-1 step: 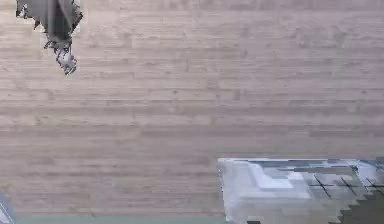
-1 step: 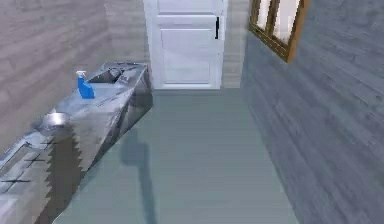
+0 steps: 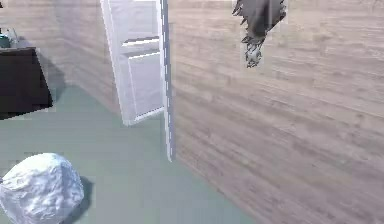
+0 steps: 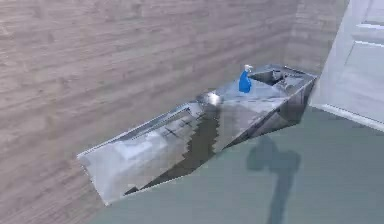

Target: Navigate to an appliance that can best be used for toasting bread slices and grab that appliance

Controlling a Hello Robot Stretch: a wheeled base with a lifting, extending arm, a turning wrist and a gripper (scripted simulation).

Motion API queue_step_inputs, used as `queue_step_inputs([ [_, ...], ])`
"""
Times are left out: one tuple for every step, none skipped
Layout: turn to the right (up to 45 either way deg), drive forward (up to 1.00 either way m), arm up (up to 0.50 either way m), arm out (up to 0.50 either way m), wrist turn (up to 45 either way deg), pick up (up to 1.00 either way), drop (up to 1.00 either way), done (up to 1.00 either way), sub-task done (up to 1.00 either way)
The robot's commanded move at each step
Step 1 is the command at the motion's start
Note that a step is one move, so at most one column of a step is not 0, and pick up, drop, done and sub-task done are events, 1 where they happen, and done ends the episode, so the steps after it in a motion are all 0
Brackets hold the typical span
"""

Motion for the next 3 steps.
queue_step_inputs([
  [-45.0,0.0,0.0,0.0,0.0,0.0,0.0,0.0,0.0],
  [-24.0,0.0,0.0,0.0,0.0,0.0,0.0,0.0,0.0],
  [0.0,1.0,0.0,0.0,0.0,0.0,0.0,0.0,0.0],
])
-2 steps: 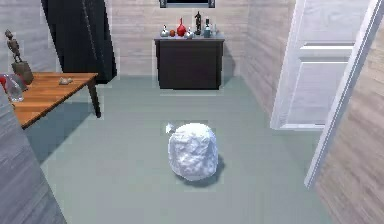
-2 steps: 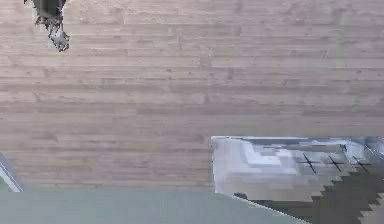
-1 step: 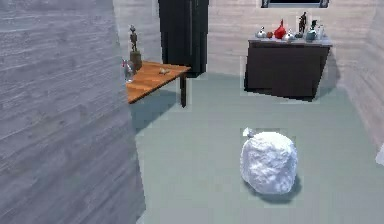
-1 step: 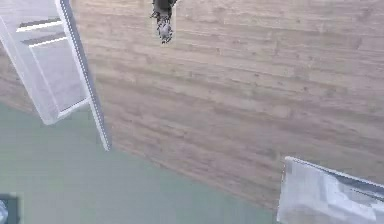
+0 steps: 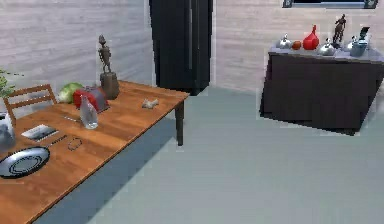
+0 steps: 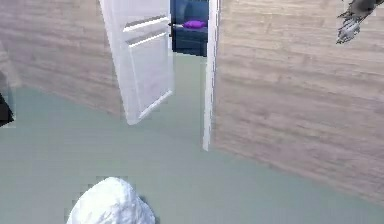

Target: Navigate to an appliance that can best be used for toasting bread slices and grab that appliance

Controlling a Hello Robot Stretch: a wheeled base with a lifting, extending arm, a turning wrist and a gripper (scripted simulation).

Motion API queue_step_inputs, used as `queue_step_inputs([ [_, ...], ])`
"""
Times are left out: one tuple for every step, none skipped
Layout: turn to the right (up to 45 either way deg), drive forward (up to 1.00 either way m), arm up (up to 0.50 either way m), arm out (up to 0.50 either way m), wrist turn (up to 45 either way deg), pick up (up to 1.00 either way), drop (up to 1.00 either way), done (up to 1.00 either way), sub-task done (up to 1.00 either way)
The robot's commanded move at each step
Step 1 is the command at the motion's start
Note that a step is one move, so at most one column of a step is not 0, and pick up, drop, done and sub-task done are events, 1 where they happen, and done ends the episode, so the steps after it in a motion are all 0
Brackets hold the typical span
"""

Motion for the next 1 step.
queue_step_inputs([
  [-9.0,0.0,0.0,0.0,0.0,0.0,0.0,0.0,0.0],
])
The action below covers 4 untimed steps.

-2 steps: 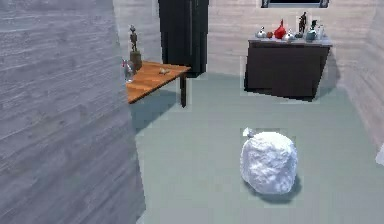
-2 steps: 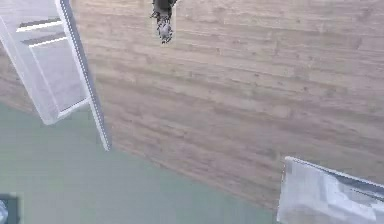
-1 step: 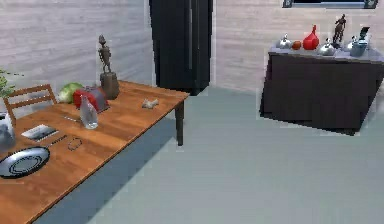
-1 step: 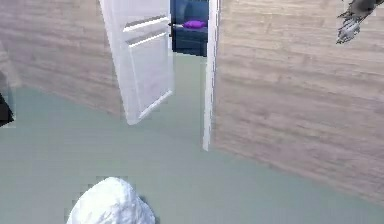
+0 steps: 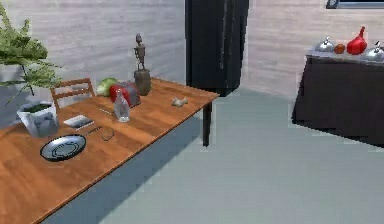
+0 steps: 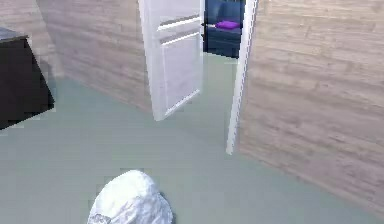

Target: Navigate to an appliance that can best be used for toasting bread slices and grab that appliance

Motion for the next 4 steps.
queue_step_inputs([
  [0.0,0.9,0.0,0.0,0.0,0.0,0.0,0.0,0.0],
  [-42.0,0.0,0.0,0.0,0.0,0.0,0.0,0.0,0.0],
  [0.0,0.05,0.0,0.0,0.0,0.0,0.0,0.0,0.0],
  [-45.0,0.0,0.0,0.0,0.0,0.0,0.0,0.0,0.0],
])
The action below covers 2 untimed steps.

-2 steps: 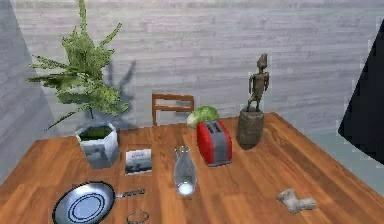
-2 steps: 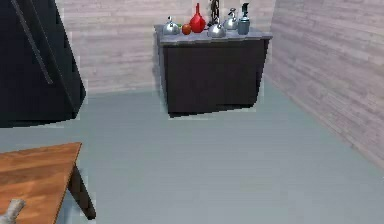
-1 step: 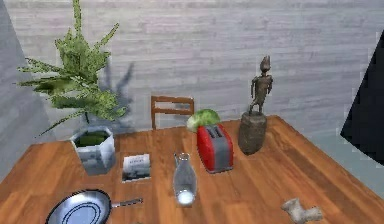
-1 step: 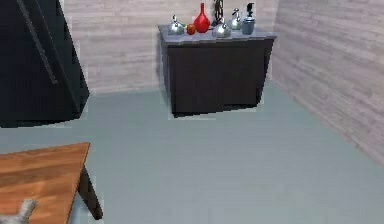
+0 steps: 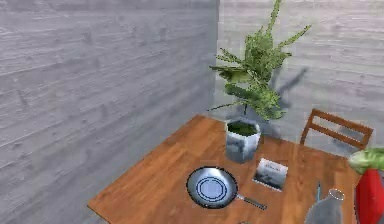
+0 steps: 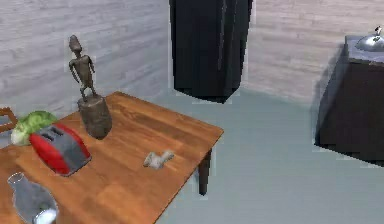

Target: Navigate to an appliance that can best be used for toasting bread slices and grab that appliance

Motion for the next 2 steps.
queue_step_inputs([
  [-33.0,0.0,0.0,0.0,0.0,0.0,0.0,0.0,0.0],
  [45.0,0.0,0.0,0.0,0.0,0.0,0.0,0.0,0.0],
])
